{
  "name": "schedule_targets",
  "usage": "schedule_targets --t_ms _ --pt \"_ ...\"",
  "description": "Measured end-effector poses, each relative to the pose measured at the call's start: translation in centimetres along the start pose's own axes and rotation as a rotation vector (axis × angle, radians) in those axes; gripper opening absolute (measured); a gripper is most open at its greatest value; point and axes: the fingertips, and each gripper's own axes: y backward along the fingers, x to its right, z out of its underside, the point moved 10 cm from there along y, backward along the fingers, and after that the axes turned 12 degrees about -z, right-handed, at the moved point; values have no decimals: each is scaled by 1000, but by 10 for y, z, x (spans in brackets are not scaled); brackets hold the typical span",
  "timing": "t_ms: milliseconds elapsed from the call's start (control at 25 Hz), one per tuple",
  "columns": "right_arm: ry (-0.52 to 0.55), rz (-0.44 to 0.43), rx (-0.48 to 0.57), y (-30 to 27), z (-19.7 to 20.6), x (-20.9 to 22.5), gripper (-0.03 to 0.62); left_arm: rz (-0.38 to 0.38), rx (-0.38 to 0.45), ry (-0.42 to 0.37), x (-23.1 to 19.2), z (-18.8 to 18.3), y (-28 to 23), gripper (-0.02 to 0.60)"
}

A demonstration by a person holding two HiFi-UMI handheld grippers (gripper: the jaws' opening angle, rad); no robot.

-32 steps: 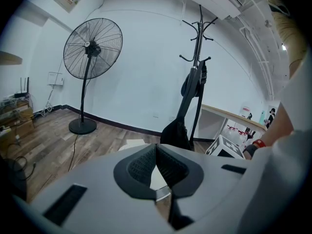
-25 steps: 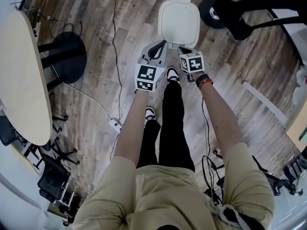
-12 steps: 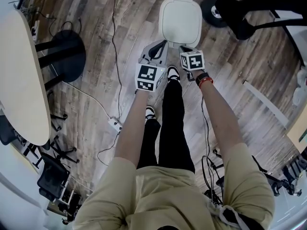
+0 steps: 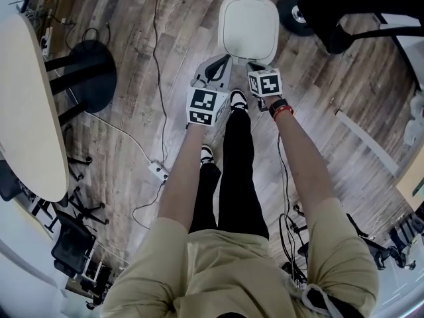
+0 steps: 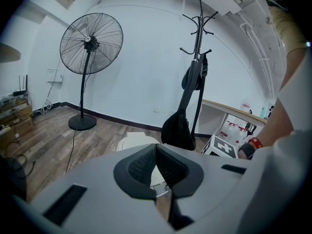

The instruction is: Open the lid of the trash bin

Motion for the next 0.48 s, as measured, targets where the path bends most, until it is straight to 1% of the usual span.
schedule_targets --t_ms 480 --pt "14 -14 10 -1 4 2 14 -5 -13 0 4 9 1 23"
